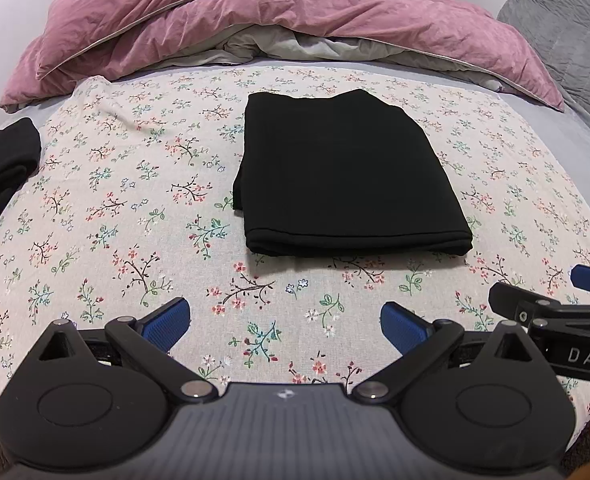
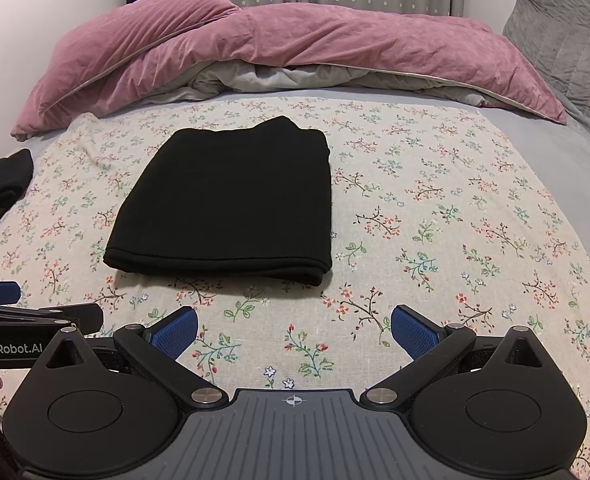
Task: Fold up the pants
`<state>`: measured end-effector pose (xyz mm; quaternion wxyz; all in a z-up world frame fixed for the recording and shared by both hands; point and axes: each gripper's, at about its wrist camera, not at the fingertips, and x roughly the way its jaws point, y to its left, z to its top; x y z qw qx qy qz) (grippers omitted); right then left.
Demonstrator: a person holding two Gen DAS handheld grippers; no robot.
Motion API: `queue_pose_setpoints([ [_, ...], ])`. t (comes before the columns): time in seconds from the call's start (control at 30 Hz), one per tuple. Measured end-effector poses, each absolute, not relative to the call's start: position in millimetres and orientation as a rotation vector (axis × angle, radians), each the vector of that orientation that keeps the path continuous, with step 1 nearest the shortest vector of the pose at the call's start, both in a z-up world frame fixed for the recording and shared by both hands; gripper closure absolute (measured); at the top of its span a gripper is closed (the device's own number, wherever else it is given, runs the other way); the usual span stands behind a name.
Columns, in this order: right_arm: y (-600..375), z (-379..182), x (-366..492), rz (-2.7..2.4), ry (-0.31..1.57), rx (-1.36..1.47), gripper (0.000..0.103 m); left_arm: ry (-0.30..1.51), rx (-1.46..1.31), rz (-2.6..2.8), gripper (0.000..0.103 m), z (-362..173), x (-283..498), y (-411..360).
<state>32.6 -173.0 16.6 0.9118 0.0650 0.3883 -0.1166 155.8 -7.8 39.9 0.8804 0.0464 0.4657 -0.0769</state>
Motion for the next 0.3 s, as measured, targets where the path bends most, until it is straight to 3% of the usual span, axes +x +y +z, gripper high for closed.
queue_pose_setpoints([
  [0.3, -172.5, 15.8, 33.1, -0.241, 0.800, 0.136, 0.000, 0.981, 0.084, -0.173, 0.000, 37.7, 157.5, -6.5],
])
